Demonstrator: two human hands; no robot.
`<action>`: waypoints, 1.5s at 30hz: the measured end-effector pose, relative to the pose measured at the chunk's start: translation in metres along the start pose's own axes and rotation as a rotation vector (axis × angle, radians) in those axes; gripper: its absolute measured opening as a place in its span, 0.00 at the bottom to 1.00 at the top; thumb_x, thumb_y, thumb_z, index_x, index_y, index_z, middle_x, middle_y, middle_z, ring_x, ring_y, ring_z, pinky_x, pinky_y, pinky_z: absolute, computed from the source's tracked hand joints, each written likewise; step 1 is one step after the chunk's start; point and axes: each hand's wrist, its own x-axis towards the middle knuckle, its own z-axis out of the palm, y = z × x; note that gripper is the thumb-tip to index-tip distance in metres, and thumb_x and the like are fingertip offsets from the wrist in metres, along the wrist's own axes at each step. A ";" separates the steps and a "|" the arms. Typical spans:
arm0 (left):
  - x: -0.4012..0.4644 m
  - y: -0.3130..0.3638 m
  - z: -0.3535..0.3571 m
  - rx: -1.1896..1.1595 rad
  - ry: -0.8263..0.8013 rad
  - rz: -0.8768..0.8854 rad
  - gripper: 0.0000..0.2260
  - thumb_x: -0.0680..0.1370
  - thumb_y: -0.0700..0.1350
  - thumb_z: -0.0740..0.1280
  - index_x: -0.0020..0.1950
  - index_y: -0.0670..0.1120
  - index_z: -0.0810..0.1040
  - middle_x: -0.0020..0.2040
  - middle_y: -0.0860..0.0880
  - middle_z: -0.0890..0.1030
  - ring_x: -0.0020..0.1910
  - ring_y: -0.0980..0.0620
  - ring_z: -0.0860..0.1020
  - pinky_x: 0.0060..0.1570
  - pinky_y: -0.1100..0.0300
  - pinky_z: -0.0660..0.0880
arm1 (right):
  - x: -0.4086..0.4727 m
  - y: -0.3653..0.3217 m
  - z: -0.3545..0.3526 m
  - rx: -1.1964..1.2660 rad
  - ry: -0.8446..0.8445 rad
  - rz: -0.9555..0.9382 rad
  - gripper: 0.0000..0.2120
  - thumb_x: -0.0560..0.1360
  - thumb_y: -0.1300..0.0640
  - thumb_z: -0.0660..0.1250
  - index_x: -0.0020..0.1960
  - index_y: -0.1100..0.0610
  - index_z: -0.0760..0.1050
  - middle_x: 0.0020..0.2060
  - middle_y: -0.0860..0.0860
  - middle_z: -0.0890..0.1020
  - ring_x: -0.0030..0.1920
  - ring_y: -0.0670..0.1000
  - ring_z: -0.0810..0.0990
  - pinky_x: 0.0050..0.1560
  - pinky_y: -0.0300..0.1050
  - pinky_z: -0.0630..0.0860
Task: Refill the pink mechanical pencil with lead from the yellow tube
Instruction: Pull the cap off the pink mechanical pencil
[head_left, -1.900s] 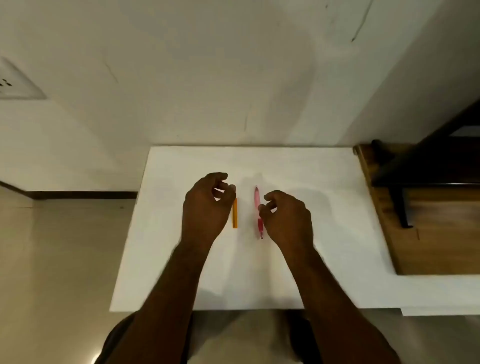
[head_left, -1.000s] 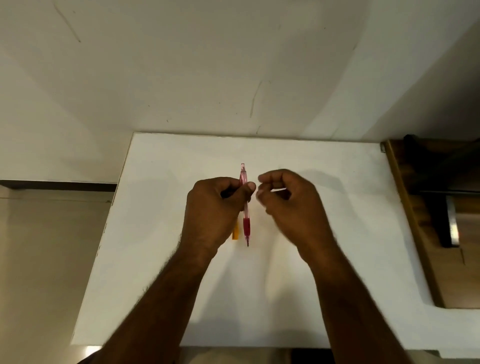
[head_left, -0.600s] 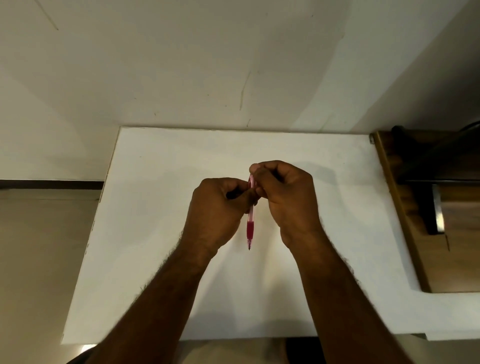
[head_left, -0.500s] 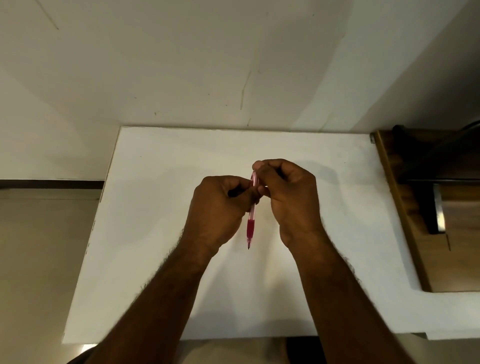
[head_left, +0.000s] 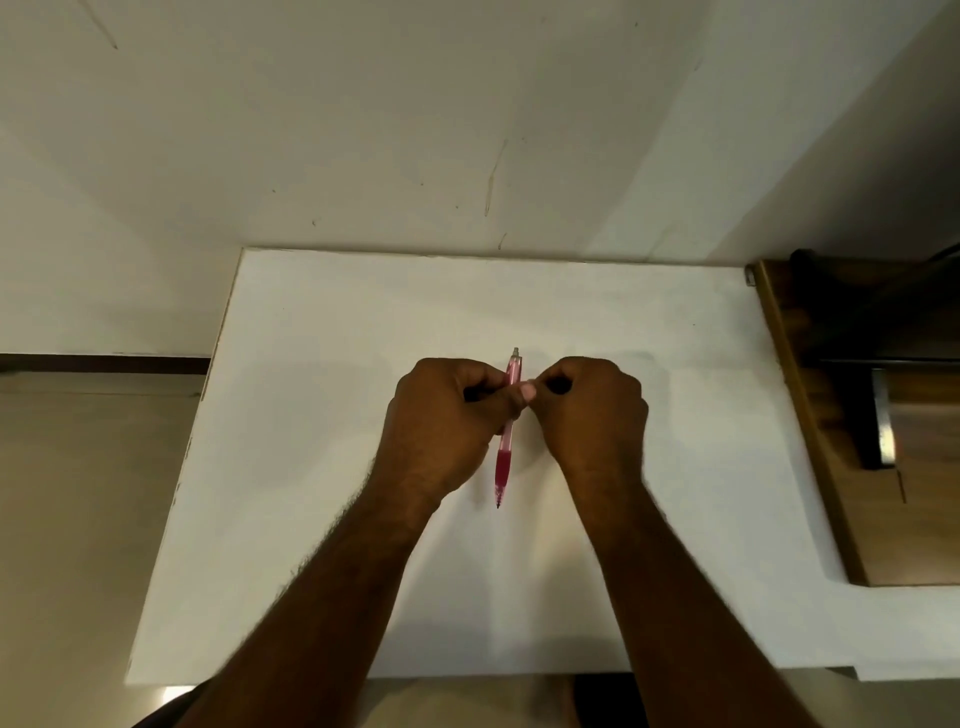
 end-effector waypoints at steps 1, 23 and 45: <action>0.001 -0.001 0.000 0.004 -0.004 -0.001 0.10 0.73 0.58 0.74 0.39 0.53 0.86 0.31 0.57 0.83 0.30 0.61 0.79 0.38 0.62 0.75 | 0.000 0.001 0.002 -0.021 -0.004 0.008 0.07 0.77 0.51 0.71 0.45 0.53 0.85 0.41 0.49 0.87 0.40 0.49 0.81 0.43 0.42 0.72; 0.001 -0.001 0.004 0.088 -0.024 0.009 0.13 0.74 0.58 0.72 0.43 0.49 0.87 0.33 0.51 0.84 0.34 0.50 0.81 0.42 0.58 0.76 | 0.006 -0.008 -0.027 0.640 -0.205 0.079 0.04 0.75 0.55 0.74 0.44 0.53 0.87 0.35 0.47 0.86 0.34 0.44 0.81 0.36 0.38 0.77; 0.000 0.000 0.000 0.057 -0.047 -0.055 0.15 0.71 0.58 0.75 0.38 0.47 0.86 0.33 0.48 0.84 0.37 0.44 0.83 0.47 0.44 0.81 | 0.014 0.021 -0.006 -0.162 0.075 -0.033 0.12 0.78 0.47 0.70 0.41 0.53 0.82 0.38 0.49 0.86 0.41 0.55 0.83 0.42 0.42 0.68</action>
